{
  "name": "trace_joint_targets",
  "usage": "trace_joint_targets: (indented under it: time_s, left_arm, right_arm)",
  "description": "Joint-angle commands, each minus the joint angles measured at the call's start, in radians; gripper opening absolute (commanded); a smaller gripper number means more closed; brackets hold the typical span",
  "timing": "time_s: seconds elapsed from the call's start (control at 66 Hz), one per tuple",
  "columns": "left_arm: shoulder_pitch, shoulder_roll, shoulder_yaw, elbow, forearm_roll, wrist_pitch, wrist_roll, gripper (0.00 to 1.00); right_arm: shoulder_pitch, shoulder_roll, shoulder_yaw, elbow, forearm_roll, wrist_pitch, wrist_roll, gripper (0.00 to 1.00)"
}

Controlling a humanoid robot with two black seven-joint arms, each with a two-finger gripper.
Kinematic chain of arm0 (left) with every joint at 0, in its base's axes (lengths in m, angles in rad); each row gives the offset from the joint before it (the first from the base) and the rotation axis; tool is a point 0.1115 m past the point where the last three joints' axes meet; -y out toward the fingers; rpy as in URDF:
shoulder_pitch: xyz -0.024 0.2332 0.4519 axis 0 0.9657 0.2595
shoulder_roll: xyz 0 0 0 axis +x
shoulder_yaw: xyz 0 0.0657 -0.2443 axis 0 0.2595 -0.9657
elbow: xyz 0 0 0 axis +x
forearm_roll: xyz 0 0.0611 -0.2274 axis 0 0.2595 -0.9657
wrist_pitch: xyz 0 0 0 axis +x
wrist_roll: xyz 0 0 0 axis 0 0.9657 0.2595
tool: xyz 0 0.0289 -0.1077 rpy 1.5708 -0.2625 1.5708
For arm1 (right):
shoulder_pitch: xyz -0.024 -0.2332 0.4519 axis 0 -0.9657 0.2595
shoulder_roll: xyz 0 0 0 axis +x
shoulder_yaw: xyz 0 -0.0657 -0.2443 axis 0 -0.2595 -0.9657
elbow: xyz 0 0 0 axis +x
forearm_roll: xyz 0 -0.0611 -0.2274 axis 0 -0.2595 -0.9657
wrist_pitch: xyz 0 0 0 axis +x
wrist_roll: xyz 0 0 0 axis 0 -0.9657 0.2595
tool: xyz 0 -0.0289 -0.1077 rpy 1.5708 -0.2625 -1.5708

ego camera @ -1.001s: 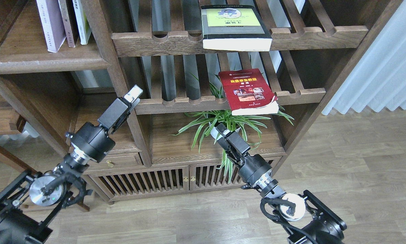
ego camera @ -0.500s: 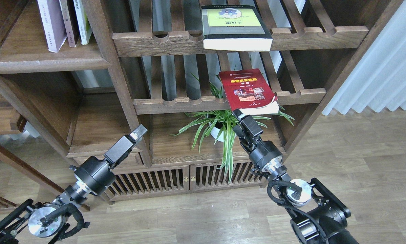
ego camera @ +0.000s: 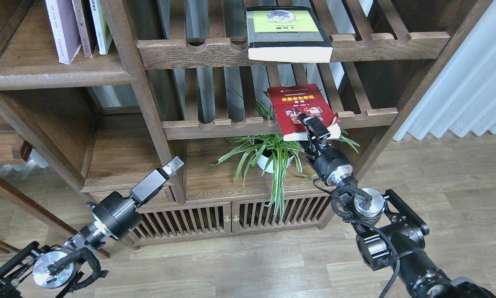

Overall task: Organize books on shelf
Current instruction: 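Reach the right gripper to the red book and grip its edge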

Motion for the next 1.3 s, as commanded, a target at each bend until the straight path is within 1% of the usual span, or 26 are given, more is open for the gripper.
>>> trace_joint_targets:
  time_s: [0.0, 0.152, 0.44, 0.5, 0.637, 0.682, 0.743, 0.788, 0.864, 0.879, 0.91, 0.97, 1.031, 1.167, 1.243, 1.289]
  left_arm:
    - [-0.002, 0.001, -0.002, 0.000, 0.000, 0.000, 0.000, 1.00]
    - [-0.002, 0.001, -0.002, 0.000, 0.001, 0.000, 0.000, 1.00]
    - [-0.002, 0.001, -0.002, 0.000, 0.001, 0.000, 0.000, 1.00]
    - [-0.002, 0.001, -0.002, 0.000, 0.003, 0.000, 0.000, 1.00]
    - [-0.002, 0.002, -0.002, 0.000, 0.003, 0.000, 0.000, 1.00]
    - [-0.002, 0.002, -0.002, 0.000, 0.003, 0.000, 0.000, 1.00]
    - [-0.002, 0.004, -0.002, 0.000, 0.003, 0.000, 0.000, 1.00]
    - [-0.002, 0.005, -0.002, 0.000, 0.003, 0.000, 0.000, 1.00]
    - [-0.002, 0.005, -0.002, 0.000, 0.003, 0.000, 0.000, 1.00]
    - [-0.001, 0.005, -0.002, 0.000, 0.003, 0.000, 0.000, 1.00]
    - [0.001, 0.005, -0.002, 0.000, 0.003, 0.000, 0.000, 1.00]
    - [0.002, 0.005, -0.002, 0.000, 0.003, 0.000, 0.000, 1.00]
    - [0.007, 0.005, -0.002, 0.000, 0.004, 0.000, 0.000, 1.00]
    - [0.024, 0.007, 0.000, 0.000, 0.011, 0.000, 0.000, 1.00]
    - [0.025, 0.007, -0.005, 0.001, 0.012, 0.000, -0.005, 1.00]
    - [0.025, 0.005, -0.006, 0.001, 0.012, 0.000, -0.014, 1.00]
  right_arm:
    - [0.027, 0.000, 0.022, -0.028, 0.008, -0.002, 0.000, 0.87]
    - [0.046, 0.000, 0.028, -0.046, 0.029, -0.016, 0.000, 0.84]
    - [0.046, 0.000, 0.028, -0.043, 0.052, -0.014, -0.003, 0.66]
    - [0.044, 0.000, 0.026, -0.043, 0.065, -0.014, -0.006, 0.58]
    - [0.044, 0.000, 0.026, -0.042, 0.089, -0.011, -0.008, 0.45]
    - [0.043, 0.000, 0.028, -0.042, 0.091, -0.010, -0.008, 0.42]
    - [0.043, 0.000, 0.028, -0.040, 0.092, -0.008, -0.008, 0.36]
    - [0.039, 0.000, 0.028, -0.040, 0.095, -0.005, -0.006, 0.29]
    - [0.036, 0.000, 0.028, -0.037, 0.106, -0.002, -0.008, 0.22]
    - [0.033, 0.000, 0.029, -0.035, 0.118, 0.007, -0.009, 0.14]
    - [0.033, 0.000, 0.029, -0.035, 0.128, 0.013, -0.011, 0.11]
    - [0.033, 0.000, 0.029, -0.035, 0.134, 0.019, -0.012, 0.10]
    - [0.030, 0.000, 0.029, -0.035, 0.137, 0.022, -0.012, 0.07]
    - [0.020, 0.000, 0.029, -0.029, 0.149, 0.050, -0.020, 0.05]
    - [0.006, 0.000, 0.029, -0.009, 0.155, 0.075, -0.043, 0.05]
    - [-0.014, 0.000, 0.029, 0.015, 0.163, 0.107, -0.084, 0.05]
